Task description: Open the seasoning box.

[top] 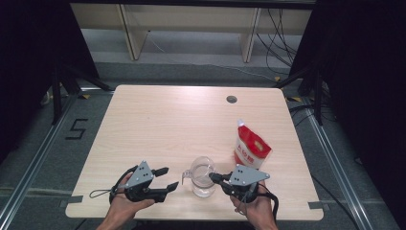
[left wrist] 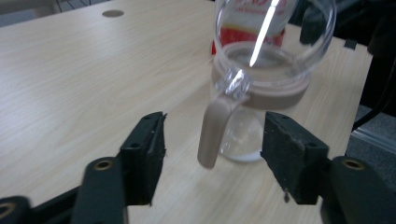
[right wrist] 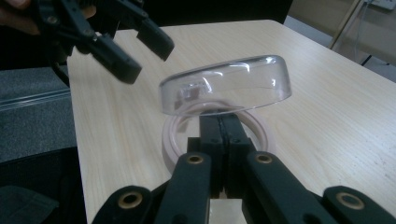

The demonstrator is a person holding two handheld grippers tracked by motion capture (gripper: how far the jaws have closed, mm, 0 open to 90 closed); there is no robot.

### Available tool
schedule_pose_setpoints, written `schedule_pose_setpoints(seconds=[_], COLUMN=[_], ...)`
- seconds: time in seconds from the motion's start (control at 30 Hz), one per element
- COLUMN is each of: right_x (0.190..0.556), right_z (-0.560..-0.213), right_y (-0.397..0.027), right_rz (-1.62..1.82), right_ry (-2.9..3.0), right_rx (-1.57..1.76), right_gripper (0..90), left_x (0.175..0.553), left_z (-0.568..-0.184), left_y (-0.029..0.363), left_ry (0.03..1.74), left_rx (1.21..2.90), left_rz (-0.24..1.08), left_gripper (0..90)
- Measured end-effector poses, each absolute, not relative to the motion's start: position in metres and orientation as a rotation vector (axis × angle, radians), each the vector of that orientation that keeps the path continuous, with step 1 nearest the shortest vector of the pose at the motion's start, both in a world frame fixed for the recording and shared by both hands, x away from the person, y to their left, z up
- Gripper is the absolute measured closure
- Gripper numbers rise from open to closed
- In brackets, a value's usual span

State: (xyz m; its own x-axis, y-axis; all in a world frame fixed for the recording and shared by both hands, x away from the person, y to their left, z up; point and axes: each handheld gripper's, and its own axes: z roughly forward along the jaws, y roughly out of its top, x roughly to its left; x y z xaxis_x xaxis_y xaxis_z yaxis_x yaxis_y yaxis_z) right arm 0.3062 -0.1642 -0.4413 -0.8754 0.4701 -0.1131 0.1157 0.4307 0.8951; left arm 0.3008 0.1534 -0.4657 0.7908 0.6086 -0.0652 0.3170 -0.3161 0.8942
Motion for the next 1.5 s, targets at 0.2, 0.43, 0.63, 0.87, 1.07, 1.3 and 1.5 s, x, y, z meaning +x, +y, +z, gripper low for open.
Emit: schedule_pose_setpoints(seconds=[0.2,0.43,0.63,0.87,1.07,1.3,1.5], right_x=[0.303,0.302,0.301,0.302,0.302,0.302,0.302], right_z=[-0.441,-0.440,-0.438,-0.438,-0.435,-0.435,-0.435], right_y=[-0.154,-0.147,-0.142,-0.137,-0.131,-0.123,-0.118], right_rz=[1.410,1.410,1.412,1.415,1.421,1.429,1.429], right_ry=[2.334,2.341,2.337,2.334,2.334,2.339,2.355], right_rx=[0.496,0.451,0.437,0.411,0.395,0.384,0.385], right_gripper=[90.0,89.9,89.4,89.4,89.1,88.6,87.4], left_x=[0.288,0.288,0.287,0.287,0.289,0.288,0.287], left_z=[-0.479,-0.491,-0.493,-0.494,-0.495,-0.497,-0.497], left_y=[0.154,0.164,0.166,0.166,0.169,0.166,0.164], left_ry=[0.685,0.731,0.777,0.749,0.770,0.786,0.786], left_rx=[1.991,2.003,1.951,1.988,1.975,1.962,1.961], left_rz=[0.306,0.333,0.293,0.329,0.344,0.328,0.324], left_gripper=[22.4,16.1,15.9,15.9,15.9,15.9,16.0])
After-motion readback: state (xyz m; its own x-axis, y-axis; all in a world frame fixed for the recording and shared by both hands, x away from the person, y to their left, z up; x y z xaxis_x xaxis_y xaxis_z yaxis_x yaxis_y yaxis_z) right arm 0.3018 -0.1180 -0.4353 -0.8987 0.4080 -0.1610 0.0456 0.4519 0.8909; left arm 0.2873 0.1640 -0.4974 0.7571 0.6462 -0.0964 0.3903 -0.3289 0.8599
